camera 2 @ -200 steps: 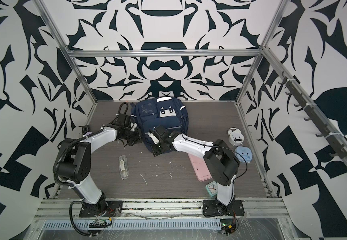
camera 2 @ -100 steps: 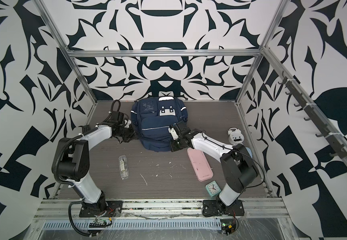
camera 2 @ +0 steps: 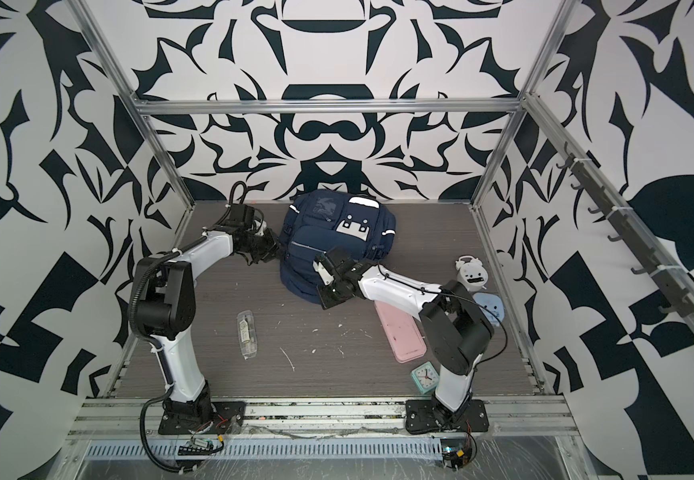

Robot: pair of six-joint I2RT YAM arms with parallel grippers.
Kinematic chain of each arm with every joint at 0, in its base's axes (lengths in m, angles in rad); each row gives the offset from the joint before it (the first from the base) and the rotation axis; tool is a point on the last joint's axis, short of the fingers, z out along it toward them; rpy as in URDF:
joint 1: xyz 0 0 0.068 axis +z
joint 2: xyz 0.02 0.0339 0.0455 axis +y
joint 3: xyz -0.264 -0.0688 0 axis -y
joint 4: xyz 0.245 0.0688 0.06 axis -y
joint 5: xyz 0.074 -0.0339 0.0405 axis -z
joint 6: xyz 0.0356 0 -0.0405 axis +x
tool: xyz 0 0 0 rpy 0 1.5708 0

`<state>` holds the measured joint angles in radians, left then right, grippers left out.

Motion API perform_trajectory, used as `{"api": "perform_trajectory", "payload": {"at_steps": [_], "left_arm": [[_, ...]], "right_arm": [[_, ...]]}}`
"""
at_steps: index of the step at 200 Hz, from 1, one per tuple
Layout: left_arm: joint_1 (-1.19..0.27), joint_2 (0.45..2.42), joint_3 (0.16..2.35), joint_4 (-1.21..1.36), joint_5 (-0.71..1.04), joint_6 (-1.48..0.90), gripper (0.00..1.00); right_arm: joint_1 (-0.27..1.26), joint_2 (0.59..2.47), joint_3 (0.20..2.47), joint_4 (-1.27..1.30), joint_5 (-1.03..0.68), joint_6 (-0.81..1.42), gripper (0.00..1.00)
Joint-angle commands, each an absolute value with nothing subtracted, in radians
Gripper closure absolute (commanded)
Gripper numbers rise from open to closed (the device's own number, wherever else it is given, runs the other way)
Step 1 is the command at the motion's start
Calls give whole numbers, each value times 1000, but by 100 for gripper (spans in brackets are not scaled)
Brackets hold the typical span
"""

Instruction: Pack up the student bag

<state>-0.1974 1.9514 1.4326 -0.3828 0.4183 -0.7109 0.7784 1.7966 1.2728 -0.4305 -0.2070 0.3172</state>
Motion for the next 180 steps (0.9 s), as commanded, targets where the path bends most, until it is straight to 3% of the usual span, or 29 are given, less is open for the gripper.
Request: {"api": "perform_trajectory", "payload": {"at_steps": [1,21,89,138,180], "left_arm": [[-204,1904,1431,-401,404,-688,54],[-204,1841,1373,-429,372,-655,49],[-236,1634,1127,-453,358,-649,50],[-303,1657,1111,-441,347,-663,54],[-311,1685,1112,-419,350,-664,63]], "right_arm": [[820,1825,1379,-408,-252,343,100],[831,1871,1446,-402,-272,350,100],[852,1961,1568,-402,-322,343,100],[867,1983,1598,-388,-326,354,100],[871,1973,1599,-393,-317,354,100]]}}
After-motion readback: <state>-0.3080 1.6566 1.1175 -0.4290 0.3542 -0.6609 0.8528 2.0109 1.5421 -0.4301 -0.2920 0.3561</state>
